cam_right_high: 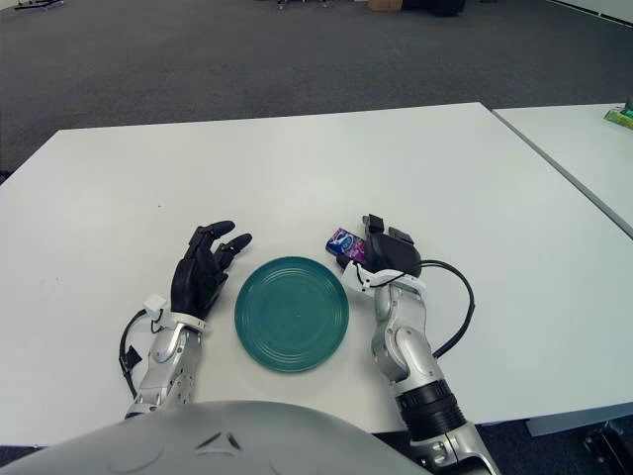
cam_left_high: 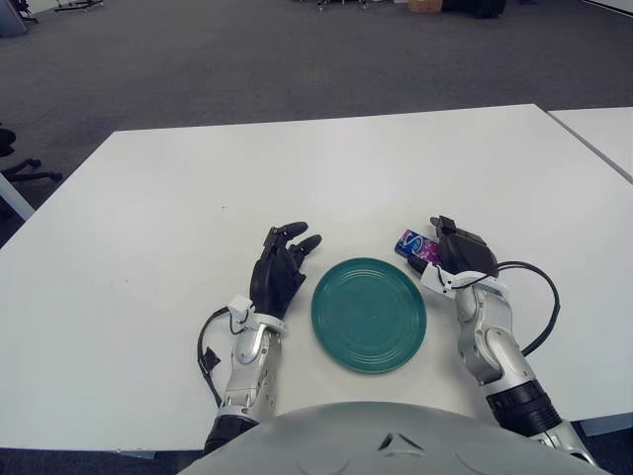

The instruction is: Put the gum into the plate.

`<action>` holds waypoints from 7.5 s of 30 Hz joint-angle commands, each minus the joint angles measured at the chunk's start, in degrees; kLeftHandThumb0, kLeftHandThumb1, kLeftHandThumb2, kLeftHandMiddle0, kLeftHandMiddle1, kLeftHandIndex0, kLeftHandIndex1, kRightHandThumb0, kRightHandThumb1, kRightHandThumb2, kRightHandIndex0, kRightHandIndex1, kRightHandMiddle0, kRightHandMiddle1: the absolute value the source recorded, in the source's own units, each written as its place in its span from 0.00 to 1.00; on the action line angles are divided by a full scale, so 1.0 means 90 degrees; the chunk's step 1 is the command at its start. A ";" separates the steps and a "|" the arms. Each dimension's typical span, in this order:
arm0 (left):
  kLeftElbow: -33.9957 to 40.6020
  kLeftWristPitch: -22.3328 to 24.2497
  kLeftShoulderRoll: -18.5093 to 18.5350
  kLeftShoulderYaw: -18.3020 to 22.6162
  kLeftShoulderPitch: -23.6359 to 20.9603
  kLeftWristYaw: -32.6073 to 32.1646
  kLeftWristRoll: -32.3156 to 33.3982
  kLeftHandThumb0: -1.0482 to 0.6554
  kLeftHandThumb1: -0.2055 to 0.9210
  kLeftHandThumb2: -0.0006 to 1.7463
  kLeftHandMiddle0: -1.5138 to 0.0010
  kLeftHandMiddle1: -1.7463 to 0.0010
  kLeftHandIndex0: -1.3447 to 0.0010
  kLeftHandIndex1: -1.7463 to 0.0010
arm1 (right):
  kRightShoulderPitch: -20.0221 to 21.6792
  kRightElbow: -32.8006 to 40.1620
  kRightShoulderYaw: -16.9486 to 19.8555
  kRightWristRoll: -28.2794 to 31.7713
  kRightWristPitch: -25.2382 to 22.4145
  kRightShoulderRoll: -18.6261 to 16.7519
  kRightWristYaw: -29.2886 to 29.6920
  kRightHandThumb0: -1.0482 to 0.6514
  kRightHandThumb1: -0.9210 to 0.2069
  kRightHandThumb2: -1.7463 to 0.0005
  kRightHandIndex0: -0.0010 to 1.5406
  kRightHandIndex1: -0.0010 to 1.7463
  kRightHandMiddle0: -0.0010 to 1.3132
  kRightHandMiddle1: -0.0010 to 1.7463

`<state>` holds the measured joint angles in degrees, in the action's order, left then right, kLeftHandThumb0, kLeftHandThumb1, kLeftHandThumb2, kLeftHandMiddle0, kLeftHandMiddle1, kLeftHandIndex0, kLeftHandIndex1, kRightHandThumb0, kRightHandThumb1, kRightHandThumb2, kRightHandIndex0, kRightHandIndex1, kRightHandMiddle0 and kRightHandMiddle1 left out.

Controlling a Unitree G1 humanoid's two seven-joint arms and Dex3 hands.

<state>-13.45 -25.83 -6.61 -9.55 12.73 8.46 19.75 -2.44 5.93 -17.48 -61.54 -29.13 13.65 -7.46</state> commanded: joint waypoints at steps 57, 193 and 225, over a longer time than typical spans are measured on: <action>0.0537 0.0143 -0.0860 -0.0915 0.0978 -0.0362 0.0595 0.07 1.00 0.50 0.69 0.50 0.89 0.31 | -0.0607 0.0371 -0.0098 -0.0995 -0.0348 0.0731 -0.0972 0.28 0.01 0.79 0.15 0.37 0.09 0.81; 0.0960 0.1051 -0.0412 0.0333 0.0897 0.0061 0.0482 0.08 1.00 0.51 0.70 0.50 0.87 0.30 | -0.0264 0.4301 -0.0741 -0.2003 0.1323 -0.0473 -0.3178 0.39 0.20 0.53 0.36 1.00 0.26 1.00; 0.0425 0.0703 -0.0528 0.0299 0.0587 0.0140 0.0595 0.08 1.00 0.49 0.70 0.50 0.87 0.28 | -0.1375 0.5037 -0.0272 -0.1431 0.2511 -0.0344 -0.3629 0.40 0.03 0.67 0.30 0.75 0.16 1.00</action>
<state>-6.05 -21.06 -6.55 -7.49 18.89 10.57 24.56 -14.51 50.53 -21.24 -75.43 -7.52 9.86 -39.60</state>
